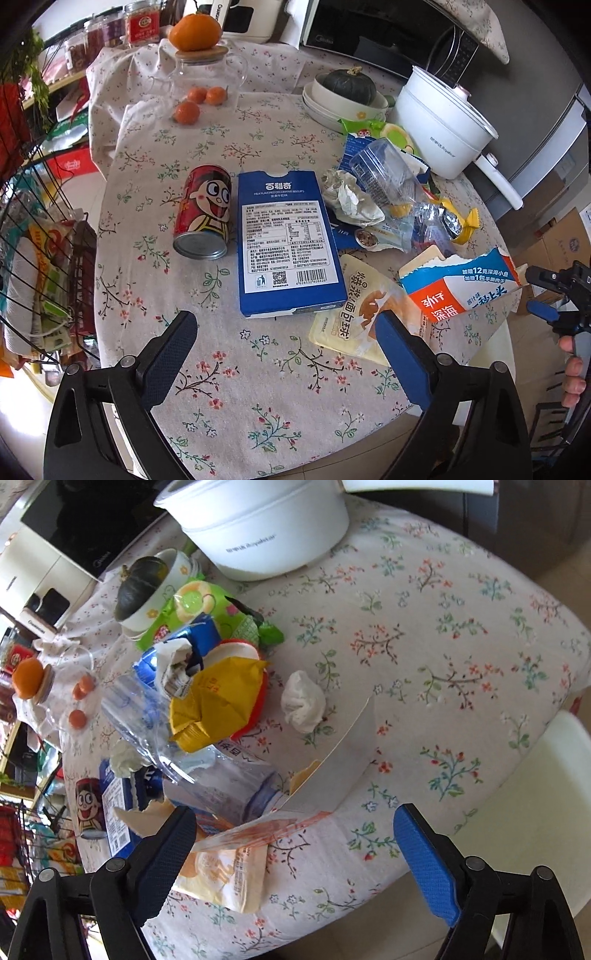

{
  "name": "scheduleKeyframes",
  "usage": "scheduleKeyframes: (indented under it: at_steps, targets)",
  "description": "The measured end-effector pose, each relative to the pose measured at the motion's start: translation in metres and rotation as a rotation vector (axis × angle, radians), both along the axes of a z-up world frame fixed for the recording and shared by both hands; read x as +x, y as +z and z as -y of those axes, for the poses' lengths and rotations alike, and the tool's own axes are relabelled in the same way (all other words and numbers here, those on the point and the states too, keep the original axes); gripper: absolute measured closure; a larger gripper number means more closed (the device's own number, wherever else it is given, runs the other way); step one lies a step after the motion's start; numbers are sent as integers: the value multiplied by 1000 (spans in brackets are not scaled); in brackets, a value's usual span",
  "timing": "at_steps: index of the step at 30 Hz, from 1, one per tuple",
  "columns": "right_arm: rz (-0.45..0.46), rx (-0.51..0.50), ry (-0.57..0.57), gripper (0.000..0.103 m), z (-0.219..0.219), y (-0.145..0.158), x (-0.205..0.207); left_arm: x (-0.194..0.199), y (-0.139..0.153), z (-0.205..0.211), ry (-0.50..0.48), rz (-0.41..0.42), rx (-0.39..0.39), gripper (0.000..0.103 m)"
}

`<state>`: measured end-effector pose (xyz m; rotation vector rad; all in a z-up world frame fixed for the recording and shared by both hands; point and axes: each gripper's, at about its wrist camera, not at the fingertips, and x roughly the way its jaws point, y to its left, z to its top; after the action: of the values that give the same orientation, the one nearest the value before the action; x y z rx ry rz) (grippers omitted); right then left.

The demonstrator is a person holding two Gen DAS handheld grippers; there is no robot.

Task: Collect trash
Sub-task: 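Grasp the white-orange milk carton with the right tool while the left tool grasps the blue biscuit box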

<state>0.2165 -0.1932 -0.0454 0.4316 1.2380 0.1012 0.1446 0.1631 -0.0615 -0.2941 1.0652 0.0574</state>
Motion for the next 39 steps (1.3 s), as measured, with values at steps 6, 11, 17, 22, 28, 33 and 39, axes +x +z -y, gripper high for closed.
scheduleKeyframes:
  at_steps: [6, 11, 17, 22, 28, 33, 39]
  targets:
    - [-108, 146, -57, 34, 8, -38, 2, 1, -1, -4, -6, 8, -7, 5]
    - [-128, 254, -63, 89, 20, -52, -4, 4, -4, -4, -17, 9, -28, 7]
    - [-30, 224, 0, 101, 37, -34, -15, 17, -15, 5, -39, -9, -32, 8]
    - [43, 196, 40, 101, 55, -13, -31, 33, -32, 16, -27, -54, -3, 8]
    - [97, 162, 80, 101, 73, -9, -48, 48, -53, 25, 7, -100, 39, 8]
    - [72, 159, 97, 101, 75, -18, -51, 57, -59, 27, 41, -99, 79, 7]
    - [87, 152, 118, 101, 76, -15, -52, 61, -71, 16, 103, -149, 83, 7]
